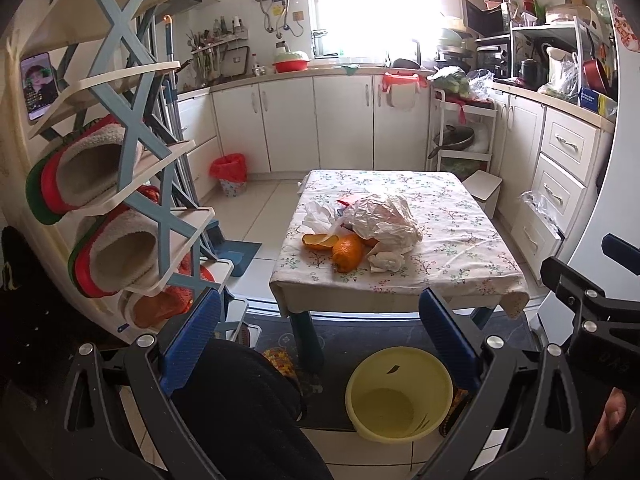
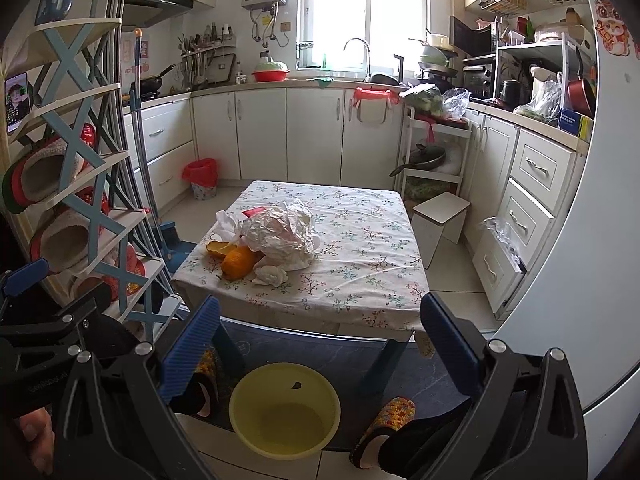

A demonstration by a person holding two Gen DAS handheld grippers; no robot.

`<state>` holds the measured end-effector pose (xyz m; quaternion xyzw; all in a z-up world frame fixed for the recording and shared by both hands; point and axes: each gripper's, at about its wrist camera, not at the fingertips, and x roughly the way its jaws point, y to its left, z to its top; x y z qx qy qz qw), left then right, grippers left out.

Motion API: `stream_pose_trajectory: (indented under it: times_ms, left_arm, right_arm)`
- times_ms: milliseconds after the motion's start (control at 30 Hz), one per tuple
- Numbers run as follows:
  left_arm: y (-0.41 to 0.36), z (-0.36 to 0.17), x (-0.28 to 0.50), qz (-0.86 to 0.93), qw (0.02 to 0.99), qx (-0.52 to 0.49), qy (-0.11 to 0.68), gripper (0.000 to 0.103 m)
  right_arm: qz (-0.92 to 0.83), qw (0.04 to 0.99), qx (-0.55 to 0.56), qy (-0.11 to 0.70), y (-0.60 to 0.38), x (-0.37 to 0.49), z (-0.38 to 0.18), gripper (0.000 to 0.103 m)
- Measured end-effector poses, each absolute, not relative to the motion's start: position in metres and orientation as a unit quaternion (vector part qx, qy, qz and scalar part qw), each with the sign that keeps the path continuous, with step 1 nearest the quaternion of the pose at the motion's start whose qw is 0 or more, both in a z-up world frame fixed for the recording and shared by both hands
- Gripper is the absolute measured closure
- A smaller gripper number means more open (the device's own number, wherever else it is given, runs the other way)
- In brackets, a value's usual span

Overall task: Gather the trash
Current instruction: 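Move both tools toward the trash on the table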

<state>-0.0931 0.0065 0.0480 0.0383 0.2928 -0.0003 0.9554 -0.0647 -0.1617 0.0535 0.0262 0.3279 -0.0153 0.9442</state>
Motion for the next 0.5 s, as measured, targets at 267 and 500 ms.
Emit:
stream_pose_trajectory:
  times_ms: [267, 500]
  left_arm:
    - [0.0103, 0.0451, -0.0902, 0.005, 0.955, 0.038, 0.295, 0.008]
    - [0.0098, 0.0444, -0.0898, 0.006, 0.955, 0.038, 0.295, 0.008]
  right_arm:
    - [-0.008, 0.943, 0.026, 0.331, -0.1579, -0.0612, 0.0515, 0.007]
    - [-0.005, 0.943, 0.026, 0.331, -0.1554, -0.0606, 0.051, 0.007]
